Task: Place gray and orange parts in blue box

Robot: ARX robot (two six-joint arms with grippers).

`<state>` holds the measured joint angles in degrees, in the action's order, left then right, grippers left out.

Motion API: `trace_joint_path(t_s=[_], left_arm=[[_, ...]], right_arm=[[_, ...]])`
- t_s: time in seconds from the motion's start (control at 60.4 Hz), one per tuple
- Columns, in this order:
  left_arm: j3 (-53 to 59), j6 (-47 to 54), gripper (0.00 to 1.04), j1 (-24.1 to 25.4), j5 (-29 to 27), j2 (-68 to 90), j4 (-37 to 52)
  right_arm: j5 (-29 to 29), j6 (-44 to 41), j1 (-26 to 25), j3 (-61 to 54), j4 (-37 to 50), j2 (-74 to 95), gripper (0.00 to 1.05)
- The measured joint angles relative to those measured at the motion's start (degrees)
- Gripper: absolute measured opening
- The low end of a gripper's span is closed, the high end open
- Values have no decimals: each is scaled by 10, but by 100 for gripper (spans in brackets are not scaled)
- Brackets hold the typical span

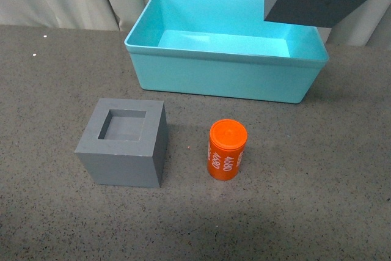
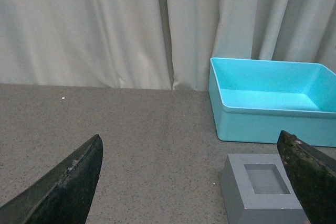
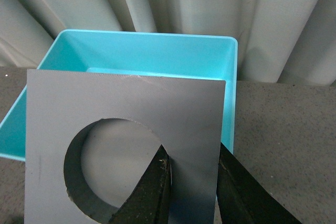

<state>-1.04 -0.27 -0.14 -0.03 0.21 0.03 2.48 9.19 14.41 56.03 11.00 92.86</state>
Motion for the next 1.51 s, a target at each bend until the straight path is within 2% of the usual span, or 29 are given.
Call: trace_joint_path(t_s=[0.248,0.679,0.994,1.11,1.192,1.341,1.424,1.507], left_arm=[[0,0,98,0,0,0,0],[0,0,98,0,0,0,0],[0,0,98,0,0,0,0],[0,0,98,0,0,0,0],[0,0,98,0,0,0,0],[0,0,98,0,0,0,0],[0,0,98,0,0,0,0],[0,0,98,0,0,0,0]], right_arm=[[-3,6,-1,110,3,159,17],[15,22,-2,267,-153,314,17],[24,29,2,276,-162,330,18],[27,28,3,276,-152,330,34],[28,28,3,267,-137,326,52],[28,24,3,233,-102,304,73],[30,13,5,192,-58,268,88],[50,-8,9,138,0,218,97]])
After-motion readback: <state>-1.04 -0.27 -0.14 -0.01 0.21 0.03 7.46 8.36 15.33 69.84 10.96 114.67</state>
